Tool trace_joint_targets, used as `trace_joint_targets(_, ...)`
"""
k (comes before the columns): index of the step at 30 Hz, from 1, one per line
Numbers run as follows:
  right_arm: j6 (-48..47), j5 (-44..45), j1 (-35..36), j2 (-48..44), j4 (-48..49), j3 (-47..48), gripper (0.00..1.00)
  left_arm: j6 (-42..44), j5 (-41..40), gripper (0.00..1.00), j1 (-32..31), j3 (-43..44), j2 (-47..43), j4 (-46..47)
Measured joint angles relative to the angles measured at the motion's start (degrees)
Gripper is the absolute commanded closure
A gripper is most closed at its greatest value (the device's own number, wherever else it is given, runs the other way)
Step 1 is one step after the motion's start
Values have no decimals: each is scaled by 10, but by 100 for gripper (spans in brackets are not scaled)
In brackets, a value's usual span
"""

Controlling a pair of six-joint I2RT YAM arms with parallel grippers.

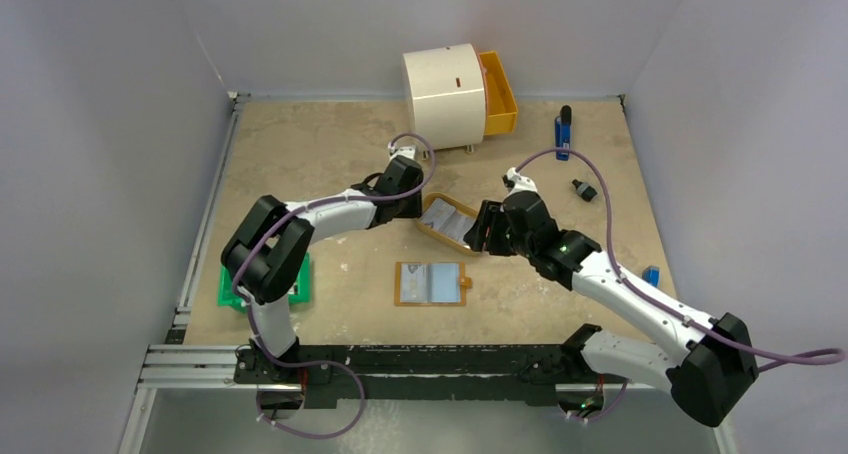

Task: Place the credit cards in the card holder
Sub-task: Adjust the storage box at the center of the board.

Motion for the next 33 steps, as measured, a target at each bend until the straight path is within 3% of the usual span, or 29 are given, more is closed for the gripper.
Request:
trace_joint_targets(15,106,-19,-27,127,70,30,46,-87,-33,100,-7,-94,-57,37)
trace_joint_targets(24,131,-63,-56,268,110,103,46,-151,-105,100,-57,-105,-70,19)
trace_joint_targets(33,116,-86,-72,346,102,160,48,-245,-137,100,-70,-113,-76,-1)
